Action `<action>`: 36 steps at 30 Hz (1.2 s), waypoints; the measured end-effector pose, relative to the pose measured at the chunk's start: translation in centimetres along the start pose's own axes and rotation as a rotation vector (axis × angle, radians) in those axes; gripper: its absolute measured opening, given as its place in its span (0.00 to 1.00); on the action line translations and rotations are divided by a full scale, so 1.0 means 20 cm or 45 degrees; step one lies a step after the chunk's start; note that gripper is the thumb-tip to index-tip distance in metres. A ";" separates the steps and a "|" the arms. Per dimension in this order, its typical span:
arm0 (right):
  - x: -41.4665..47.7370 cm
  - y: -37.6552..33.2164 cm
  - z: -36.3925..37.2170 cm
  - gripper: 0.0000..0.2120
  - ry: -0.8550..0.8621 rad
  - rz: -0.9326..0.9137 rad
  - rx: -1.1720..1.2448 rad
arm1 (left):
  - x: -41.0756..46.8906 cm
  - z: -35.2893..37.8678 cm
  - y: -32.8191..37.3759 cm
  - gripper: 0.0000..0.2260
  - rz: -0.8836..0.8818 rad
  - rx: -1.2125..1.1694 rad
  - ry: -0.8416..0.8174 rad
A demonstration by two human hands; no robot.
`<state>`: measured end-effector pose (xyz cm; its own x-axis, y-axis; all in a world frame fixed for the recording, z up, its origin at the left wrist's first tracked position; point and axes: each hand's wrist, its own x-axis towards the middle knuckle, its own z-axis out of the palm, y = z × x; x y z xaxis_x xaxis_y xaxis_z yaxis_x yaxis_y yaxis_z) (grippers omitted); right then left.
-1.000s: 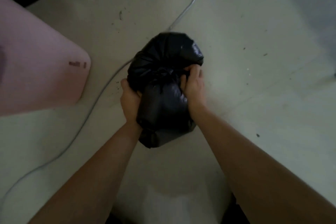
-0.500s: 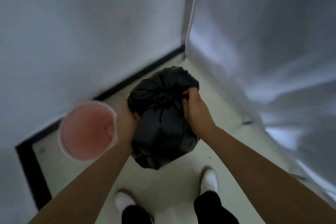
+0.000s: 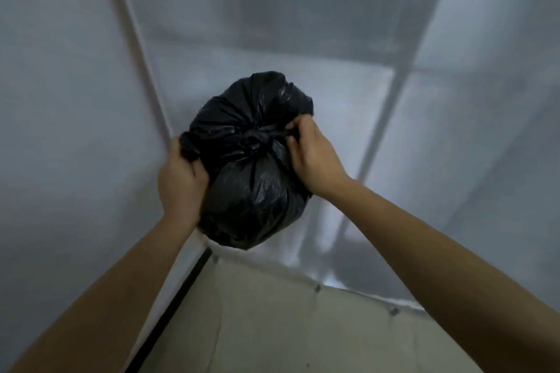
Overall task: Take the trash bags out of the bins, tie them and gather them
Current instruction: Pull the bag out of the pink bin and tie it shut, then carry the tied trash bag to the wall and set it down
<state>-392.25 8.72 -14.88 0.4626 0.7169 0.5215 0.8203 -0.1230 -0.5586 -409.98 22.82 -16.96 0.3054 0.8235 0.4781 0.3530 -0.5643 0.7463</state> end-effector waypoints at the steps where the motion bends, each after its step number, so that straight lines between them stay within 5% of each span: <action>1: -0.08 0.04 -0.18 0.07 0.051 0.055 -0.071 | -0.03 0.08 0.11 0.20 0.062 -0.067 -0.076; 13: -1.39 0.20 -2.13 0.05 0.676 0.642 -0.687 | -0.90 0.84 1.91 0.22 0.556 -0.490 -0.876; 18: -2.27 0.30 -2.68 0.05 0.833 0.913 -0.844 | -1.69 1.10 2.55 0.11 0.862 -0.610 -1.149; 26: -3.36 0.34 -3.42 0.02 1.110 1.316 -0.905 | -3.00 1.38 3.36 0.13 0.728 -0.816 -1.700; 33: -3.73 0.63 -3.81 0.03 1.355 1.438 -0.859 | -3.57 1.78 3.75 0.21 0.772 -0.819 -1.908; 36: -3.83 0.81 -3.98 0.03 1.474 1.478 -0.839 | -3.76 2.00 3.93 0.17 0.774 -0.838 -2.046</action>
<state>-387.56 -102.70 -12.60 0.5907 -0.7057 0.3913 -0.2222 -0.6084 -0.7619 -369.75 -85.86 -12.80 0.8326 -0.5295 0.1627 -0.3577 -0.2896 0.8878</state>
